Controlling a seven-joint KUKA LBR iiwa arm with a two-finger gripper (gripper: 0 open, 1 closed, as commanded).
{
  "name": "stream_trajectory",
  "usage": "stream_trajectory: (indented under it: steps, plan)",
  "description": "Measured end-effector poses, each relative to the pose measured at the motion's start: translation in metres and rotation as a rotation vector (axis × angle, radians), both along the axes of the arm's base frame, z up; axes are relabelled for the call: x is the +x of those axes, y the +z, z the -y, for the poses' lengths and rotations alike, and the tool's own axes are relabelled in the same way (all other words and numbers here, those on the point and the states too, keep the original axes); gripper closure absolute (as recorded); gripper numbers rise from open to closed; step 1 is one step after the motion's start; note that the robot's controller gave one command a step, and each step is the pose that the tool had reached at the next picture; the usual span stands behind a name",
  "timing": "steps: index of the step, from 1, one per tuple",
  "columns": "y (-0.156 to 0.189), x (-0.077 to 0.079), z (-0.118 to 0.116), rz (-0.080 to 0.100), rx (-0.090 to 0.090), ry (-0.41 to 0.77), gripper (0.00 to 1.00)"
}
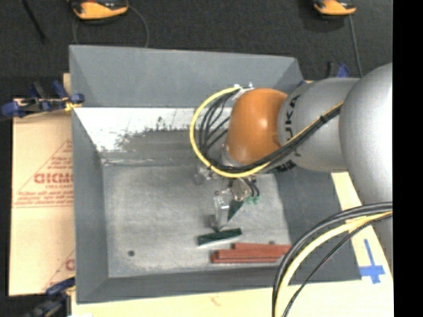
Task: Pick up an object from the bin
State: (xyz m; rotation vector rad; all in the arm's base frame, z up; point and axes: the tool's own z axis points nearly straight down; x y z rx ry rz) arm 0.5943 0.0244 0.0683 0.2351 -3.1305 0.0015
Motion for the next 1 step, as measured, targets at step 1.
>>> stream_trajectory:
  steps: [1]
  plan:
    - [0.0619,-0.0232,0.0499,0.010,-0.002,-0.015,0.00]
